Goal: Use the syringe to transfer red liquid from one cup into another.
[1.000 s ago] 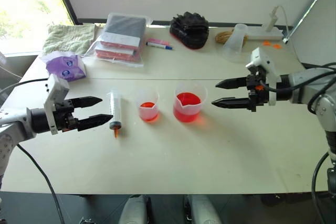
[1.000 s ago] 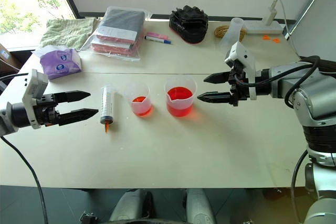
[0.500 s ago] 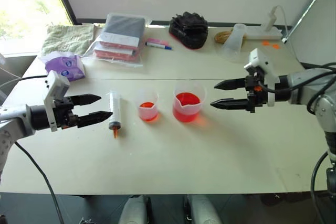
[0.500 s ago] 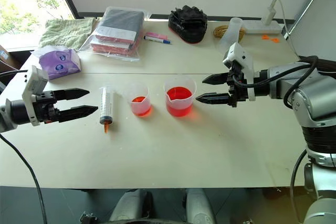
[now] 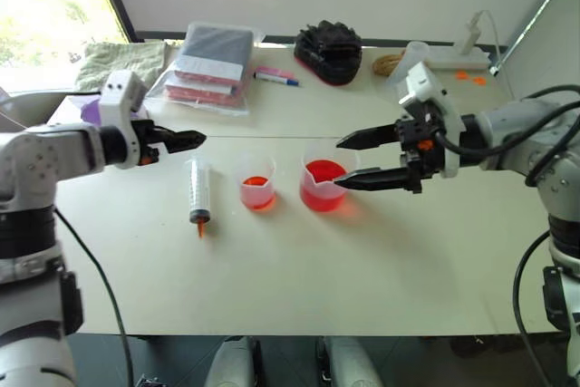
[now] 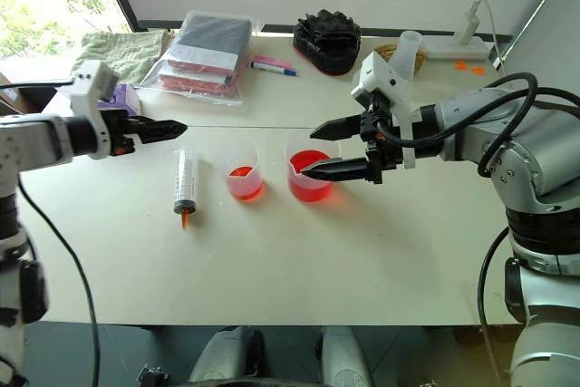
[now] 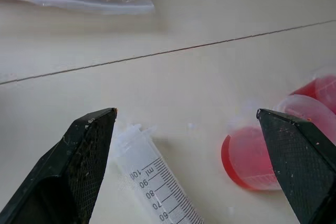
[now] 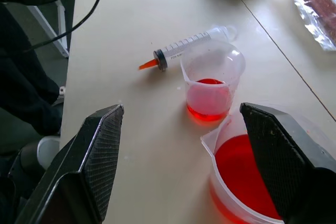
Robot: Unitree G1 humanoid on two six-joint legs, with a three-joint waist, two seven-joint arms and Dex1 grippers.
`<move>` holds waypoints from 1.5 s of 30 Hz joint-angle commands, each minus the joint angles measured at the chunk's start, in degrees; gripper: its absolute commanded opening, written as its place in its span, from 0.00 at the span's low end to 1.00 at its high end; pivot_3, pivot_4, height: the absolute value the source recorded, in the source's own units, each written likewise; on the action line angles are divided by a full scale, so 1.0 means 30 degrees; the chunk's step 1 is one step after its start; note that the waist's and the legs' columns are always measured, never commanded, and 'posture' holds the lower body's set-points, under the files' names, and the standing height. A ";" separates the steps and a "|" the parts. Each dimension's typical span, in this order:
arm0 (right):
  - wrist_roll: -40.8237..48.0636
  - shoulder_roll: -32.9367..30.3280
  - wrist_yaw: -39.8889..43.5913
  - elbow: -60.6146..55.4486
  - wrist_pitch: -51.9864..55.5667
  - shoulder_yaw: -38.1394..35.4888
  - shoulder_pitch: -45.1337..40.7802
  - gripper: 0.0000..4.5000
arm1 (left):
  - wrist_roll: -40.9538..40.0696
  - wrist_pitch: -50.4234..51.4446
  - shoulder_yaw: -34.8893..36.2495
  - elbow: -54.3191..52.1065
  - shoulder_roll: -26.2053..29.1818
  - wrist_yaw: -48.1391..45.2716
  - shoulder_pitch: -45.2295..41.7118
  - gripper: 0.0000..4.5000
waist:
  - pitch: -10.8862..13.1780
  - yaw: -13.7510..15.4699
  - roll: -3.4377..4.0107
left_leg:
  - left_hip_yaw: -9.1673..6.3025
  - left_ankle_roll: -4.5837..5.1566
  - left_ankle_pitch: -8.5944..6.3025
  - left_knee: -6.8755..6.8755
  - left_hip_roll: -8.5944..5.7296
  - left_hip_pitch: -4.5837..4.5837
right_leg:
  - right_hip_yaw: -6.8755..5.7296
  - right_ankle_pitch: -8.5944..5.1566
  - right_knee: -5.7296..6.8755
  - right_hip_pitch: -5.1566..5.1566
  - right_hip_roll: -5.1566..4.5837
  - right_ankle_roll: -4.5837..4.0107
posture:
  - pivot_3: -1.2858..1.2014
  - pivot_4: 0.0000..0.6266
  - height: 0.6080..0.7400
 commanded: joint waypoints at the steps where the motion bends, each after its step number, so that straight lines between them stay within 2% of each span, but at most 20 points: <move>1: -0.0235 -0.0886 0.1353 -0.0778 -0.0517 0.0767 -0.0955 0.83 | 0.1472 0.2265 0.2099 0.1619 -0.2040 0.4060 -0.2543 1.00 | -0.0002 0.0020 -0.0006 | -0.0005 0.0001 0.0000 0.0008 -0.0005 -0.0006 | -0.0001 0.0002 0.0005 0.0000 -0.0003 0.0004 | 0.52 0.24 1.00; 4: -0.1378 -0.1327 0.2935 -0.0389 -0.2262 0.1947 -0.1265 0.83 | 0.1442 0.2299 0.3415 0.2361 -0.4278 0.7640 -0.3705 1.00 | -0.0004 -0.0001 -0.0009 | -0.0006 -0.0001 0.0000 0.0008 -0.0007 -0.0006 | 0.0000 0.0022 -0.0007 0.0000 -0.0017 0.0039 | 0.52 0.24 1.00; 10: -0.4086 -0.1194 0.4899 0.1617 -0.5130 0.3918 -0.1997 0.83 | -0.0504 0.2299 0.5134 0.2418 -0.6841 1.4883 -0.3642 1.00 | -0.0004 -0.0063 -0.0010 | 0.0014 -0.0149 0.0083 0.0000 0.0004 0.0006 | 0.0005 0.0029 0.0029 -0.0031 -0.0050 0.0052 | 0.52 0.24 1.00; 15: -0.4744 -0.0581 0.5278 0.2638 -0.5459 0.4068 -0.2484 0.83 | -0.2391 0.2299 0.7339 0.1878 -0.8495 2.0744 -0.3668 1.00 | -0.0003 0.0011 -0.0015 | 0.0012 -0.0178 0.0098 0.0001 0.0006 0.0006 | 0.0009 0.0030 0.0084 -0.0050 -0.0100 0.0054 | 0.52 0.24 1.00; 29: -0.6273 0.0254 0.5562 0.4022 -0.6437 0.4049 -0.2541 0.83 | -1.1242 0.2299 1.2365 0.0171 -1.2695 3.6768 -0.5006 1.00 | -0.0005 0.0413 -0.0029 | 0.0000 -0.0244 0.0127 0.0002 -0.0009 0.0006 | 0.0009 0.0032 0.0098 -0.0055 -0.0124 0.0057 | 0.52 0.24 1.00; 35: -0.6662 0.0626 0.5541 0.4399 -0.6544 0.3953 -0.2667 0.83 | -1.1079 0.2299 1.2705 -0.0213 -1.3239 3.7616 -0.4551 1.00 | -0.0004 0.0427 -0.0030 | 0.0005 -0.0278 0.0146 0.0002 -0.0060 0.0006 | 0.0005 0.0032 0.0097 -0.0055 -0.0111 0.0056 | 0.52 0.24 1.00; 45: -0.6839 0.0698 0.5372 0.4330 -0.6362 0.3736 -0.2573 0.83 | -1.3030 0.2299 1.0581 0.1938 -1.1382 3.7616 -0.3490 1.00 | -0.0004 0.0403 -0.0030 | 0.0001 -0.0305 0.0162 0.0001 -0.0061 0.0007 | 0.0004 0.0032 0.0096 -0.0055 -0.0097 0.0056 | 0.52 0.24 1.00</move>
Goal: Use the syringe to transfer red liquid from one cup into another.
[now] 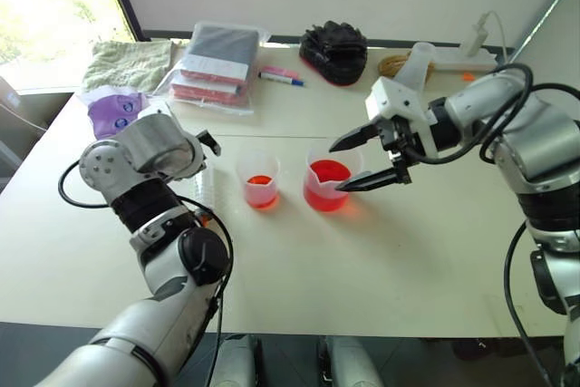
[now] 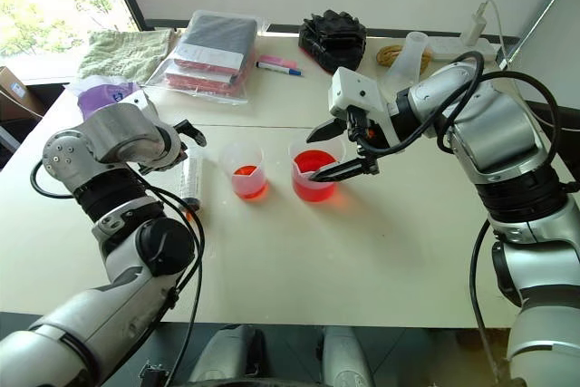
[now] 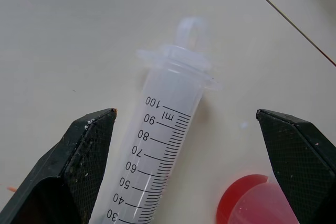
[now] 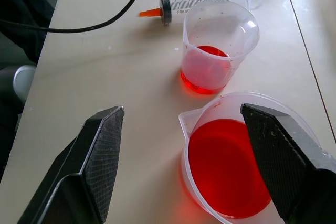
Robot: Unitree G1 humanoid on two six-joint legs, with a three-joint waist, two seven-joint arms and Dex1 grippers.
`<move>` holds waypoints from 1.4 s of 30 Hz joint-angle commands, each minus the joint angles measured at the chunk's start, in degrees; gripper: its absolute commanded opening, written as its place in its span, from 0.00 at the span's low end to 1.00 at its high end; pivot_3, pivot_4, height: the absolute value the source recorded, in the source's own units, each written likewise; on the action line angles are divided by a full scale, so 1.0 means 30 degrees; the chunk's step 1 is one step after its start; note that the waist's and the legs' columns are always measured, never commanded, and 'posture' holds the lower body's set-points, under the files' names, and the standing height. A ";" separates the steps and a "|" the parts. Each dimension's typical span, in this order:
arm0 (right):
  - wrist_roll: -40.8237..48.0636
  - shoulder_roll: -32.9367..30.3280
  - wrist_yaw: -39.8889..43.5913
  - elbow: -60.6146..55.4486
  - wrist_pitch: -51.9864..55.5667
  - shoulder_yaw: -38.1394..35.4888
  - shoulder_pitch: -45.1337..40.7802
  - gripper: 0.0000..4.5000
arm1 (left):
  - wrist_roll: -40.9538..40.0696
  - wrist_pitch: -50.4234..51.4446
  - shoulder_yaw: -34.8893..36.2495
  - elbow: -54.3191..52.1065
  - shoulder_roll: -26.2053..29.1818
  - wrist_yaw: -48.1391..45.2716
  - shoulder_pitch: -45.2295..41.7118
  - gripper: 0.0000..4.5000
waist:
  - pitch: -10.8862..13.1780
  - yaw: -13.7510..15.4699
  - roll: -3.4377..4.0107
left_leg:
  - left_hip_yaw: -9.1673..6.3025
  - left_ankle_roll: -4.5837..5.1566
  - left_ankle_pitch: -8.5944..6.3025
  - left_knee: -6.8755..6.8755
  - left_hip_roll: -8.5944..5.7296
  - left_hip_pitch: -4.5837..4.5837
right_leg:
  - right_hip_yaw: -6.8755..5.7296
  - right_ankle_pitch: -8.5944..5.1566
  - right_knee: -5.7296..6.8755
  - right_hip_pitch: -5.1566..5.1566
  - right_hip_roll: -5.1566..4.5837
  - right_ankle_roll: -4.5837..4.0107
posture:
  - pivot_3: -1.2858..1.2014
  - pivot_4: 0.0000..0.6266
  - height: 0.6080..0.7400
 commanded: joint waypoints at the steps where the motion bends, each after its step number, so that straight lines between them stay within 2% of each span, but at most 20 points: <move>1: -0.0019 -0.0025 -0.0089 -0.0276 -0.0081 -0.0676 -0.0407 0.83 | -0.1425 0.0150 -0.1380 0.0411 0.1017 0.1032 0.0145 1.00 | 0.0000 0.0004 0.0000 | 0.0000 -0.0001 0.0000 0.0000 0.0000 0.0000 | -0.0001 0.0000 0.0001 0.0000 -0.0003 0.0000 | 0.52 0.24 1.00; 4: 0.0058 -0.0099 -0.0199 -0.0459 0.0043 -0.0765 -0.0252 0.83 | -0.2570 0.0150 -0.2705 0.1276 0.2253 0.1032 0.0258 1.00 | 0.0000 -0.0002 0.0000 | -0.0001 -0.0001 0.0001 0.0000 0.0000 0.0000 | -0.0001 0.0000 0.0001 0.0000 -0.0003 0.0000 | 0.52 0.24 1.00; 9: 0.0101 -0.0132 -0.0448 -0.0600 0.0115 -0.0891 -0.0013 0.83 | -0.6565 0.0150 -0.7434 0.5311 0.6148 0.1032 -0.0143 1.00 | -0.0001 -0.0044 0.0002 | -0.0011 -0.0012 0.0007 -0.0001 0.0000 0.0008 | -0.0007 0.0000 0.0011 0.0000 -0.0003 0.0000 | 0.52 0.24 1.00; 12: 0.0079 -0.0024 -0.0595 -0.0564 0.0057 -0.0888 0.0015 0.83 | -0.8958 0.0150 -0.9921 0.7904 0.7800 0.1032 -0.0876 1.00 | -0.0001 -0.0035 0.0003 | -0.0016 -0.0012 0.0007 0.0001 -0.0003 0.0008 | -0.0013 0.0000 0.0023 0.0000 -0.0006 0.0000 | 0.52 0.24 1.00; 14: 0.0069 0.0053 -0.0685 -0.0530 0.0017 -0.0869 0.0004 0.83 | -1.1770 -0.0990 -1.2515 0.8252 0.9005 0.1032 -0.0612 1.00 | -0.0001 -0.0024 0.0002 | -0.0019 -0.0013 0.0007 0.0001 -0.0005 0.0008 | -0.0020 0.0000 0.0021 0.0000 -0.0006 0.0000 | 0.52 0.24 1.00; 16: 0.0070 0.0109 -0.0760 -0.0504 -0.0009 -0.0866 -0.0002 0.83 | -1.3259 -0.1814 -1.3990 0.8066 0.9556 0.1032 -0.0300 1.00 | -0.0001 -0.0064 0.0002 | -0.0027 -0.0013 0.0008 0.0000 -0.0001 0.0007 | -0.0016 0.0000 0.0023 0.0000 -0.0020 0.0000 | 0.52 0.24 1.00; 26: 0.0163 0.0104 -0.0952 -0.0634 0.0072 -0.0948 0.0110 0.83 | -1.3429 -0.0530 -1.6256 1.1332 1.0333 -0.0213 -0.1313 1.00 | -0.0001 -0.0153 0.0002 | -0.0023 -0.0024 0.0016 0.0000 -0.0015 0.0008 | -0.0027 -0.0001 0.0018 0.0001 0.0007 0.0000 | 0.52 0.24 1.00; 31: 0.0196 0.0036 -0.1018 -0.0753 0.0217 -0.0987 0.0186 0.83 | -1.3429 0.0150 -1.7790 1.4888 1.0778 -0.1665 -0.3075 1.00 | -0.0001 -0.0203 0.0003 | -0.0021 -0.0023 0.0017 0.0000 -0.0018 0.0007 | -0.0039 -0.0001 0.0017 0.0001 0.0011 0.0000 | 0.52 0.24 1.00; 42: 0.0287 -0.0013 -0.1150 -0.1081 0.0480 -0.1070 0.0327 0.83 | -1.3428 0.0150 -1.9865 1.7018 1.1022 -0.2903 -0.4268 1.00 | -0.0001 -0.0443 0.0002 | -0.0036 -0.0029 0.0020 -0.0005 -0.0017 0.0007 | -0.0059 -0.0001 0.0018 0.0005 0.0012 0.0000 | 0.52 0.24 1.00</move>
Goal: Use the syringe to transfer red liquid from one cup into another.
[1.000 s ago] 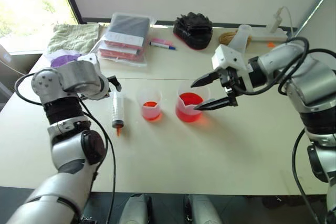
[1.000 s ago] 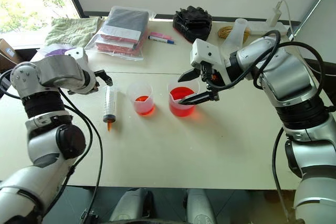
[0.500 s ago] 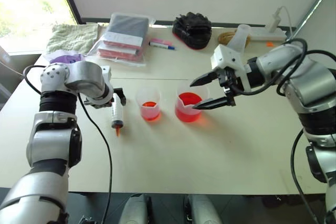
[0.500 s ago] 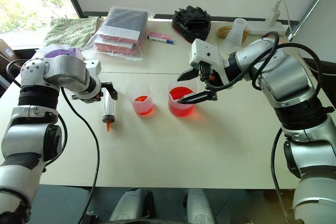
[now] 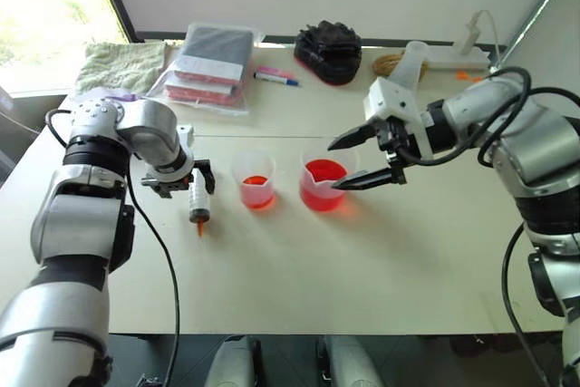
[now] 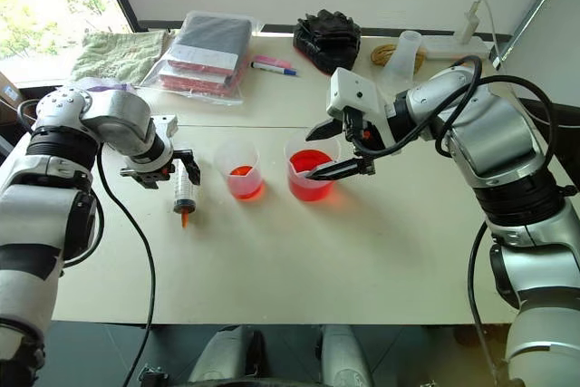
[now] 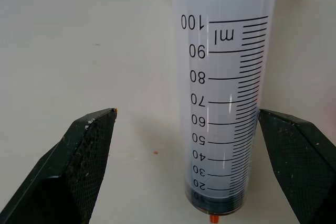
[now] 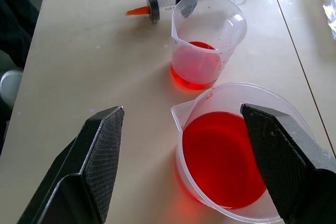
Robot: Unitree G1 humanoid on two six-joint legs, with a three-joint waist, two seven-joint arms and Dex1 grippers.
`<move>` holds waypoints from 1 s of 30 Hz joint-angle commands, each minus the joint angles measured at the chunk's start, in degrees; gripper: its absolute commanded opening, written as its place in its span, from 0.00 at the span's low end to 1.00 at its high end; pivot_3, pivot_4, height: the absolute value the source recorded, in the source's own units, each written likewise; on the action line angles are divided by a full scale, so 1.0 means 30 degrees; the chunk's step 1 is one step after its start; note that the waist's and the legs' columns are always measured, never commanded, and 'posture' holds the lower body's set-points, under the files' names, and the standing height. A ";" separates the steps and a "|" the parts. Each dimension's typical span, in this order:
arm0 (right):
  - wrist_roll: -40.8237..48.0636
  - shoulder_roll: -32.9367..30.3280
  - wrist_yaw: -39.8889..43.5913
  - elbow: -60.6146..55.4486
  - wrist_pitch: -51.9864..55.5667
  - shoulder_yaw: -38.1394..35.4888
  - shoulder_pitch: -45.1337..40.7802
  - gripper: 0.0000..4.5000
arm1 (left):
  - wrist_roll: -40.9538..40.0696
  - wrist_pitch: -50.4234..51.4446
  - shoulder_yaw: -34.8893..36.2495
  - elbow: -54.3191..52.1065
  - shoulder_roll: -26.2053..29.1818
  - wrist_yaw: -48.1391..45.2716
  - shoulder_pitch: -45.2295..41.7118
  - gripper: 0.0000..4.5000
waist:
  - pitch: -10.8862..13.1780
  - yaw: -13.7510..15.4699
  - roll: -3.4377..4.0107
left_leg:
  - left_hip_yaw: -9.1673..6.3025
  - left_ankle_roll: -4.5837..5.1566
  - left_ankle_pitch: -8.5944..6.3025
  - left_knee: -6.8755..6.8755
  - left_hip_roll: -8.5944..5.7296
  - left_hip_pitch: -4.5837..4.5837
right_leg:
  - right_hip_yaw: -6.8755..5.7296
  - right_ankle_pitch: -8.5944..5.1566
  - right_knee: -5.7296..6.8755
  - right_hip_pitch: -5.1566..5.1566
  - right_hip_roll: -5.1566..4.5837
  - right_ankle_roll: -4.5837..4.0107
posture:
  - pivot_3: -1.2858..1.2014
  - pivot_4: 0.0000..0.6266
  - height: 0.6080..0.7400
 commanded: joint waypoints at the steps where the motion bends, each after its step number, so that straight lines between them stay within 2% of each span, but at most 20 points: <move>1: 0.0239 -0.0183 -0.0051 -0.0518 0.0012 -0.0898 -0.0043 0.83 | -0.0038 0.0094 -0.0017 -0.0047 0.0324 -0.0142 -0.0648 1.00 | 0.0000 -0.0016 0.0000 | 0.0000 -0.0001 0.0001 0.0000 0.0000 0.0000 | 0.0000 0.0000 0.0000 0.0000 0.0000 0.0000 | 0.52 0.24 1.00; 5: 0.0253 -0.0150 -0.0131 -0.0657 0.0090 -0.0902 0.0012 0.83 | 0.0632 -0.0021 0.0829 -0.0379 0.0168 -0.0083 -0.0279 1.00 | 0.0000 -0.0006 0.0000 | -0.0003 -0.0004 0.0002 0.0000 0.0002 0.0000 | 0.0001 0.0000 0.0001 0.0000 -0.0002 0.0000 | 0.52 0.24 1.00; 16: 0.0311 -0.0153 -0.0287 -0.0847 0.0223 -0.1011 0.0115 0.83 | -0.0275 -0.3528 0.4708 -0.6134 -0.1720 0.3455 0.3493 1.00 | 0.0000 0.0043 0.0000 | -0.0014 -0.0009 0.0005 0.0008 0.0009 -0.0004 | 0.0007 0.0000 0.0003 0.0000 -0.0032 0.0000 | 0.52 0.24 1.00; 23: 0.0328 -0.0180 -0.0318 -0.0930 0.0309 -0.1052 0.0124 0.83 | -0.0275 -0.4518 0.5178 -0.7126 -0.2038 0.3723 0.4300 1.00 | 0.0000 0.0015 0.0000 | -0.0010 -0.0011 0.0006 0.0006 0.0005 -0.0003 | 0.0005 0.0000 0.0003 0.0000 -0.0016 0.0000 | 0.52 0.24 1.00; 26: 0.0356 -0.0218 -0.0341 -0.0969 0.0330 -0.1055 0.0132 0.83 | -0.0275 -0.4491 0.5079 -0.7294 -0.1993 0.3723 0.4436 0.82 | 0.0000 0.0020 0.0000 | -0.0012 -0.0011 0.0006 0.0005 0.0006 -0.0001 | 0.0005 0.0000 0.0004 0.0000 -0.0014 0.0000 | 0.52 0.24 1.00; 30: 0.0353 -0.0229 -0.0374 -0.0908 0.0274 -0.1028 0.0107 0.83 | -0.0275 -0.4549 0.5085 -0.7336 -0.2020 0.3723 0.4471 0.51 | 0.0000 0.0055 0.0000 | -0.0012 -0.0011 0.0006 0.0005 0.0005 -0.0002 | 0.0005 0.0000 0.0003 0.0001 -0.0016 0.0000 | 0.52 0.24 1.00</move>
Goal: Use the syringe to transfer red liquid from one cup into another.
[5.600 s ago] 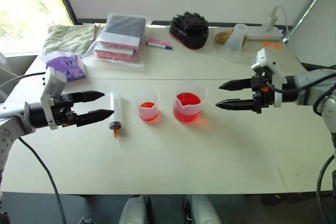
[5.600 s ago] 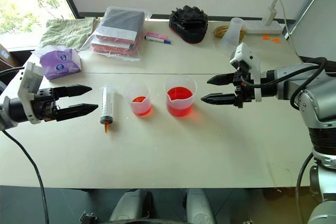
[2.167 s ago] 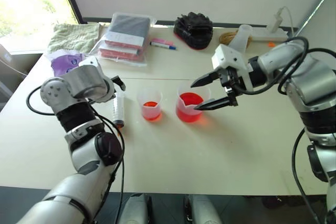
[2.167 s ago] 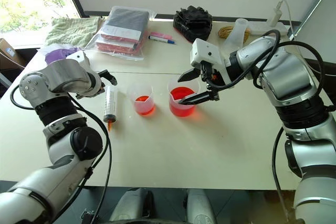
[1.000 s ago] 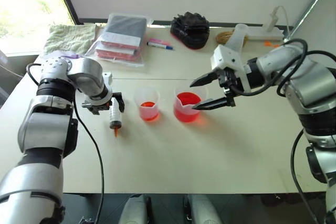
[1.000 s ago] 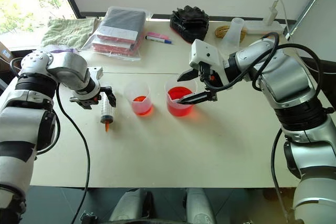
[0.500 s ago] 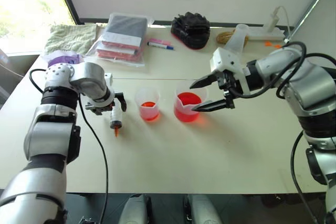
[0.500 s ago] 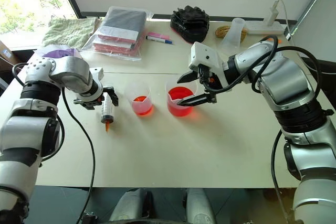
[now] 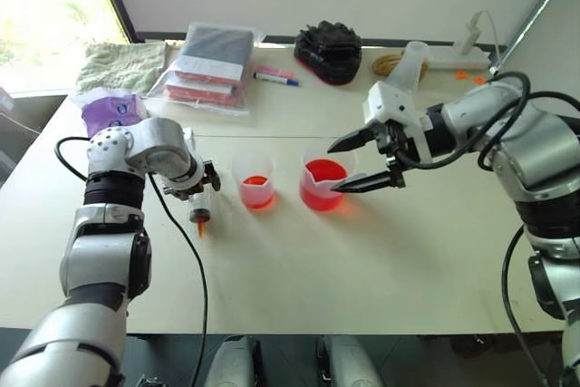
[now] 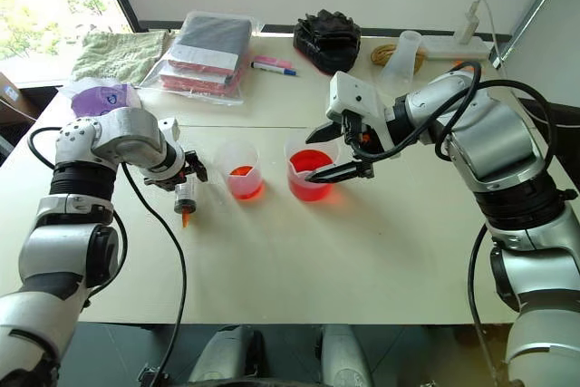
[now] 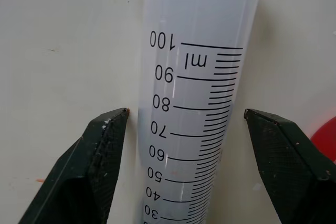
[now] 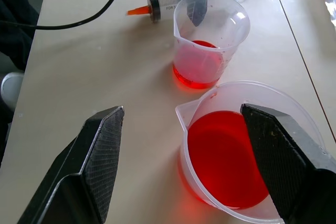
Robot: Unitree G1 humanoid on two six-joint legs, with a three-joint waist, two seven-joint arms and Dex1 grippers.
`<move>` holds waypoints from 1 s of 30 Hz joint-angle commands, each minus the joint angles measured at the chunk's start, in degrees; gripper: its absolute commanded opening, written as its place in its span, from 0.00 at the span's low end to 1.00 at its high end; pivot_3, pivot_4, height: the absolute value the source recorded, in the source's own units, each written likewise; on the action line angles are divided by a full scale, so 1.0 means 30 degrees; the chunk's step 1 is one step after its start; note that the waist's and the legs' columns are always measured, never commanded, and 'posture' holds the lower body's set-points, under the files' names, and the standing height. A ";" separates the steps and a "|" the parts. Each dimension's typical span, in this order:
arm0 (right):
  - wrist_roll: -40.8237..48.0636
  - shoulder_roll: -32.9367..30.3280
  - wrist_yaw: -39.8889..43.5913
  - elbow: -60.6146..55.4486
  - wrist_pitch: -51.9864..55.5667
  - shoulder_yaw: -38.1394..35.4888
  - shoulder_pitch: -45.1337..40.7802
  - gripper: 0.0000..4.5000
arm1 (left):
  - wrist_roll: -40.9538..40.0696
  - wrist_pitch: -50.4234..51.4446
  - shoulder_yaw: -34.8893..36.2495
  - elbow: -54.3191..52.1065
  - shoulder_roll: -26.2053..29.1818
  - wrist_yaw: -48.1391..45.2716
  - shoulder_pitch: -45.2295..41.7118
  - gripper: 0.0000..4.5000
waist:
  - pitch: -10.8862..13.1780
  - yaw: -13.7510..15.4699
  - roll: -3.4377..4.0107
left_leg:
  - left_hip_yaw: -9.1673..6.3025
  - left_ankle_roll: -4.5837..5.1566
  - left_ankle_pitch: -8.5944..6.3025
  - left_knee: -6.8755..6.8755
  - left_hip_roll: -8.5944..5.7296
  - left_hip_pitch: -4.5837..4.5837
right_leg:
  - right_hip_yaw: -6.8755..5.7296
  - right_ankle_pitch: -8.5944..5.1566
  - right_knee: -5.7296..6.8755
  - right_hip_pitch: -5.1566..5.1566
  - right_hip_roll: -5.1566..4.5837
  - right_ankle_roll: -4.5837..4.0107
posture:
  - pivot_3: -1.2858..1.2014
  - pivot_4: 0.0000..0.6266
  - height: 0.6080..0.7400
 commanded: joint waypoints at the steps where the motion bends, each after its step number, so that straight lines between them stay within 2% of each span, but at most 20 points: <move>1: 0.0168 -0.0225 -0.0014 -0.0478 -0.0150 -0.0893 -0.0209 0.83 | -0.0321 -0.0223 0.0244 -0.0585 0.0118 0.0772 -0.0117 0.42 | 0.0000 0.0015 0.0000 | 0.0000 0.0000 0.0000 0.0000 -0.0001 0.0000 | -0.0001 0.0000 0.0000 0.0001 -0.0001 0.0000 | 0.52 0.24 1.00; 3: 0.0165 -0.0225 -0.0027 -0.0482 -0.0157 -0.0896 -0.0209 0.83 | -0.0321 -0.0186 0.0225 -0.0519 0.0152 0.0772 -0.0128 0.33 | 0.0000 0.0007 0.0000 | 0.0000 0.0000 0.0000 0.0001 -0.0004 0.0000 | 0.0000 0.0000 0.0000 0.0003 -0.0005 0.0000 | 0.52 0.24 1.00; 7: 0.0171 -0.0196 -0.0030 -0.0430 -0.0163 -0.0897 -0.0253 0.83 | -0.0321 -0.0280 0.0255 -0.0342 0.0283 0.0772 -0.0079 0.33 | 0.0000 -0.0005 0.0000 | -0.0002 0.0000 0.0000 0.0001 -0.0003 0.0000 | -0.0001 0.0000 0.0000 0.0003 -0.0002 0.0000 | 0.52 0.24 1.00; 11: 0.0174 -0.0122 -0.0130 -0.0390 -0.0177 -0.0924 -0.0217 0.83 | -0.0321 -0.1464 0.0930 -0.1812 0.0783 0.0772 -0.0137 0.33 | 0.0000 -0.0015 -0.0001 | -0.0001 0.0000 0.0000 0.0001 0.0000 0.0000 | 0.0001 0.0000 0.0000 0.0003 -0.0002 0.0000 | 0.52 0.24 1.00; 15: 0.0272 -0.0072 -0.0398 -0.0433 -0.0070 -0.1095 -0.0060 0.83 | -0.0227 -0.1227 0.0943 -0.2835 0.1973 -0.0421 -0.1019 0.33 | 0.0001 -0.0029 -0.0001 | -0.0004 -0.0002 0.0001 -0.0001 0.0006 0.0001 | 0.0000 0.0000 -0.0001 0.0003 0.0005 0.0000 | 0.52 0.24 1.00; 19: 0.0468 0.0087 -0.1004 -0.0604 0.0268 -0.1593 0.0333 0.83 | 0.2279 -0.0526 0.0778 -0.3442 0.3922 -0.4773 -0.2959 0.33 | 0.0002 -0.0039 -0.0002 | 0.0002 -0.0002 0.0001 -0.0001 0.0001 -0.0003 | -0.0009 0.0000 -0.0006 0.0002 0.0016 0.0000 | 0.52 0.24 1.00; 24: 0.0994 0.0638 -0.2520 -0.1018 0.1068 -0.2779 0.0896 0.83 | 0.9045 -0.1275 -0.0606 -0.4839 0.5273 -1.3450 -0.5733 0.33 | 0.0001 -0.0001 -0.0002 | 0.0074 -0.0001 0.0002 -0.0013 -0.0013 -0.0003 | -0.0036 -0.0001 -0.0039 0.0025 0.0029 -0.0001 | 0.52 0.24 1.00; 27: 0.1251 0.0888 -0.3463 -0.1259 0.1422 -0.3459 0.1212 0.83 | 1.2597 -0.3403 -0.1440 -0.5606 0.4851 -1.9152 -0.6775 0.33 | 0.0000 0.0015 0.0001 | 0.0074 0.0001 0.0003 -0.0013 -0.0014 -0.0002 | -0.0039 -0.0001 -0.0055 0.0038 0.0030 -0.0001 | 0.52 0.24 1.00; 30: 0.1295 0.0922 -0.4361 -0.1621 0.1568 -0.4106 0.1748 0.83 | 1.6723 -0.6526 -0.3301 -0.6081 0.4065 -2.4625 -0.7295 0.33 | 0.0000 0.0029 0.0001 | 0.0075 0.0001 0.0003 -0.0013 -0.0013 -0.0006 | -0.0046 -0.0001 -0.0063 0.0041 0.0032 -0.0001 | 0.52 0.24 1.00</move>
